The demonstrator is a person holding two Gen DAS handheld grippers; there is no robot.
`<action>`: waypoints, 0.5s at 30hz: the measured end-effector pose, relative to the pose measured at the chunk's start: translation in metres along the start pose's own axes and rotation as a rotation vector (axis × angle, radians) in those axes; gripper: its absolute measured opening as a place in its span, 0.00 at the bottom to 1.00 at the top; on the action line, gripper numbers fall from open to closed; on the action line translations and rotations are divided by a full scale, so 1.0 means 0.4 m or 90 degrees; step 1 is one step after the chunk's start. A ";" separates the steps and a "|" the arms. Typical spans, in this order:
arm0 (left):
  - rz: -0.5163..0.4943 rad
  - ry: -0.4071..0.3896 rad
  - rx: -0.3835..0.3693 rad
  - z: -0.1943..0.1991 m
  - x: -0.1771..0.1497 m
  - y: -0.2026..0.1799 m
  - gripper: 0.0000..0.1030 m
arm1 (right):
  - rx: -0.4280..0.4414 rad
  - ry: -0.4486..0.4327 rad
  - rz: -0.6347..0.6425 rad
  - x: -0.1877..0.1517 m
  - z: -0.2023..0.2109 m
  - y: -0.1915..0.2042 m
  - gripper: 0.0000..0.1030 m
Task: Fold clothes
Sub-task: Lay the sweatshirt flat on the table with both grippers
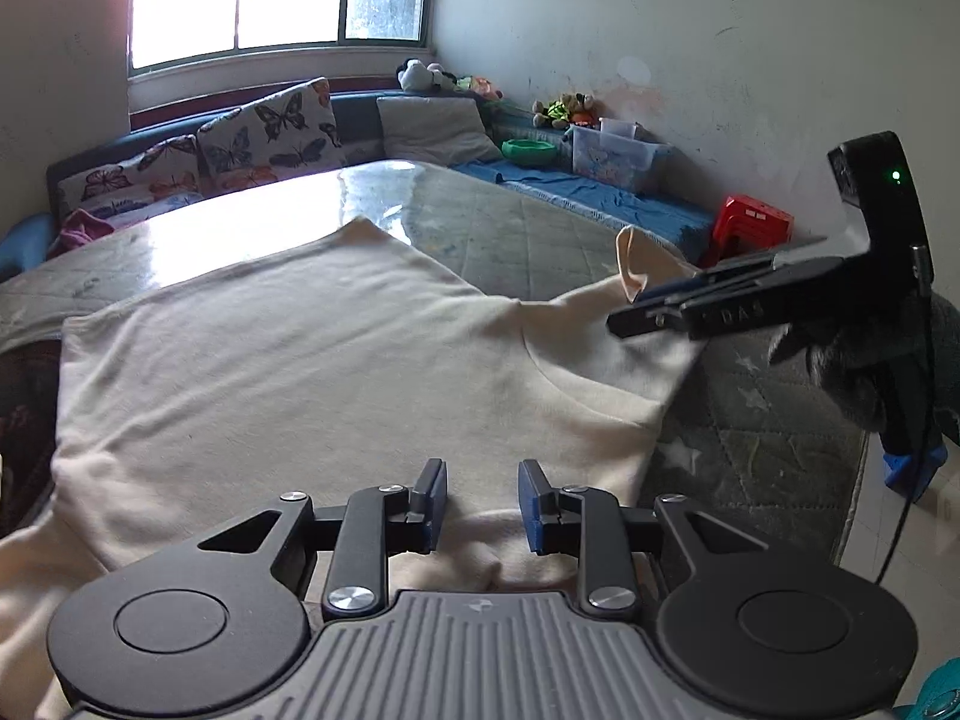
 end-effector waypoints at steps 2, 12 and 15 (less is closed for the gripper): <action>-0.003 -0.004 -0.001 0.005 -0.005 -0.006 0.33 | -0.061 -0.003 0.013 -0.011 0.004 -0.016 0.40; 0.012 -0.015 -0.001 0.010 -0.014 -0.015 0.41 | -0.236 -0.005 -0.021 -0.027 0.025 -0.121 0.46; 0.021 -0.018 0.001 0.012 -0.014 -0.018 0.42 | -0.228 -0.027 -0.033 -0.013 0.030 -0.122 0.46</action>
Point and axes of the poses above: each gripper's, at about its wrist camera, not at the fingertips, and z roughly against the way its jaws point, y to its left, x to its top, the point moved 1 cm from there along -z, roughly the way its jaws point, and after that the axes turned 3 degrees about z, right-handed, at the moved point
